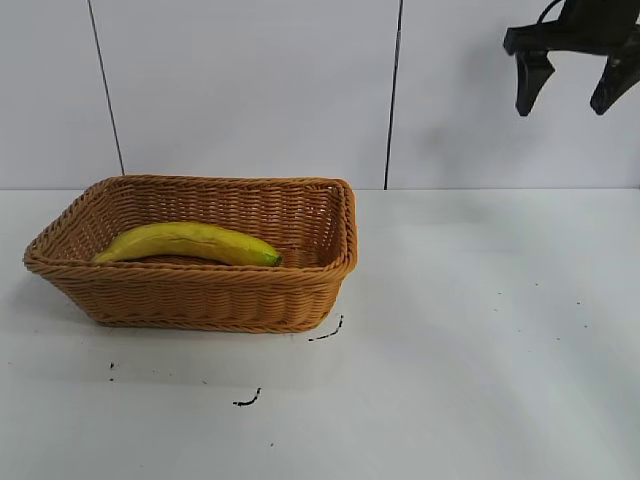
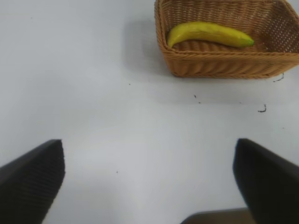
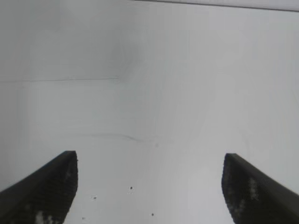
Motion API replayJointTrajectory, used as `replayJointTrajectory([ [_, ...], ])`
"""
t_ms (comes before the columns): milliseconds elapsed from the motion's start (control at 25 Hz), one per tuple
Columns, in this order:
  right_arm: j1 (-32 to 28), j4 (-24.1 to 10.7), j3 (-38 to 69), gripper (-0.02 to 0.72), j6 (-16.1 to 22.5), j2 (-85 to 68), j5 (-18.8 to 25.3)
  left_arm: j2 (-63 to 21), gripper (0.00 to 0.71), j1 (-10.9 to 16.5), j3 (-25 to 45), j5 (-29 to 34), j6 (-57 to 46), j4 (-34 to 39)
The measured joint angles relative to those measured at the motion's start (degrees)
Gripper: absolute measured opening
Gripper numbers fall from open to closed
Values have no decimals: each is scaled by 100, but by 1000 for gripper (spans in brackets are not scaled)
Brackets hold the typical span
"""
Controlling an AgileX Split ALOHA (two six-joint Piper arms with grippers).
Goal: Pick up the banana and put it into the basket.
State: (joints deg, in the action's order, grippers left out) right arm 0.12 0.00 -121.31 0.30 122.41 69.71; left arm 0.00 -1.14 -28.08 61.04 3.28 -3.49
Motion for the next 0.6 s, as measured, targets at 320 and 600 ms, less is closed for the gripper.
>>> replayJointTrajectory([
  [320,0,0,2403,604,-30,-2202,-5,0,695,0,0,0,0,0],
  [600,0,0,5023,604,-159,-4516,-3,0,695,0,0,0,0,0],
])
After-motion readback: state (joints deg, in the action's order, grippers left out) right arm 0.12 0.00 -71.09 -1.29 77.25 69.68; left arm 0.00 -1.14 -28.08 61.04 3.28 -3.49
